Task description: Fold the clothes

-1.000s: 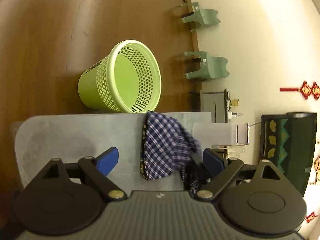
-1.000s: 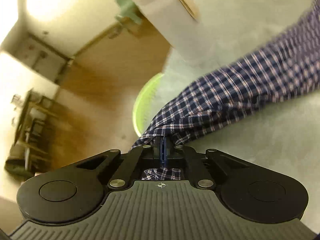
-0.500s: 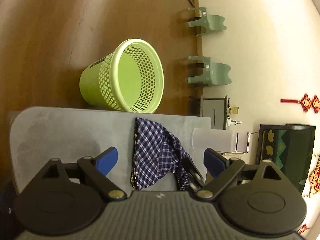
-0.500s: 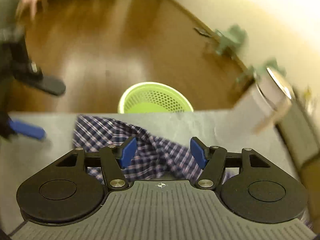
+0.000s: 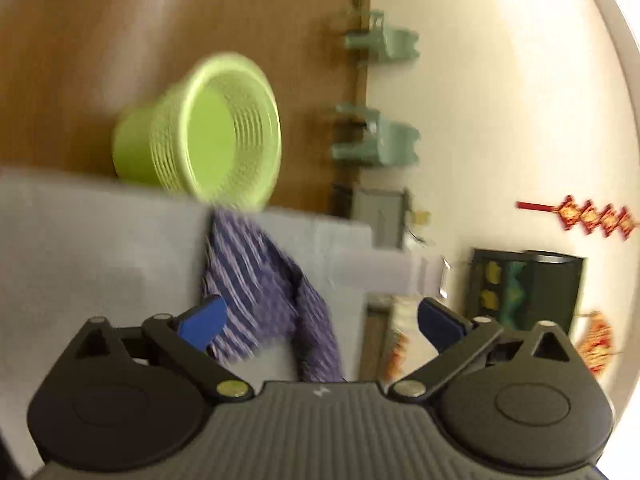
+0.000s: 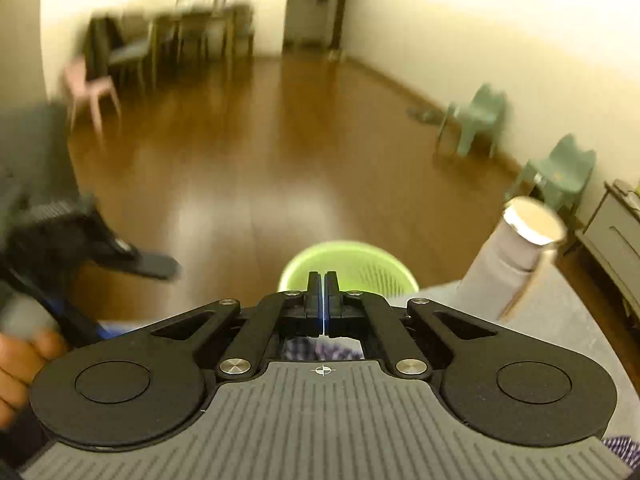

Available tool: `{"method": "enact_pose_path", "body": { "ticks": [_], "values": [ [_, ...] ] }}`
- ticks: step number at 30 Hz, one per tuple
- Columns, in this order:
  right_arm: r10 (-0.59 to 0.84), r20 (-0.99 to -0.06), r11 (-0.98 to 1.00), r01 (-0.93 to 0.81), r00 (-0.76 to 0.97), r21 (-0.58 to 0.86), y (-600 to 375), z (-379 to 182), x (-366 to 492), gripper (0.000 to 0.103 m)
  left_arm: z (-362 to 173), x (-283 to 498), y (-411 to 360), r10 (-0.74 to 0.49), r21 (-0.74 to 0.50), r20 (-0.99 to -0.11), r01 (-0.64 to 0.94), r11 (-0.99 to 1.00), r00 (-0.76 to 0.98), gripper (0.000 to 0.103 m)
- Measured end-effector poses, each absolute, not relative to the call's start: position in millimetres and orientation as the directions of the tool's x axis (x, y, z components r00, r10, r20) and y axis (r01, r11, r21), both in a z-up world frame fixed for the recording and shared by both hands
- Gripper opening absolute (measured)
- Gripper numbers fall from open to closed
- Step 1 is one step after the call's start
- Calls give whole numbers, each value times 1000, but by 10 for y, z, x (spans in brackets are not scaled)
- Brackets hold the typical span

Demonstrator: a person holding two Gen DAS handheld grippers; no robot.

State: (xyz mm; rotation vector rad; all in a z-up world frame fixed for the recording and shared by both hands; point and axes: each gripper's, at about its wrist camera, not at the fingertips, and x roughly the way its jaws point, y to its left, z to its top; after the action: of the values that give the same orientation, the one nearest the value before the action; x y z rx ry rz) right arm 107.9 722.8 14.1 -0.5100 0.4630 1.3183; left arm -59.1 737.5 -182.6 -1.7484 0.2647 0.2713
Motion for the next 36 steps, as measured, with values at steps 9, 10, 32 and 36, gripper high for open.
{"method": "enact_pose_path", "body": {
  "ticks": [9,10,32,36],
  "values": [
    [625,-751,27,-967,213,-252,7602,-402,1019,51,-1885,-870,7356,100,-918,-297,-256,-302,949,103],
    [605,-769,5,-966,208,-257,7683,-475,1024,53,-1885,-866,7379,98,-919,-299,-259,-297,949,103],
    [786,-613,47,-996,84,-75,6843,-120,1080,1,-2125,-327,7359,-48,-908,-242,-243,-340,969,103],
    [786,-615,26,-997,69,-78,6489,-342,886,1,-2215,-271,7364,-64,-903,-213,-222,-367,975,103]
  ]
}}
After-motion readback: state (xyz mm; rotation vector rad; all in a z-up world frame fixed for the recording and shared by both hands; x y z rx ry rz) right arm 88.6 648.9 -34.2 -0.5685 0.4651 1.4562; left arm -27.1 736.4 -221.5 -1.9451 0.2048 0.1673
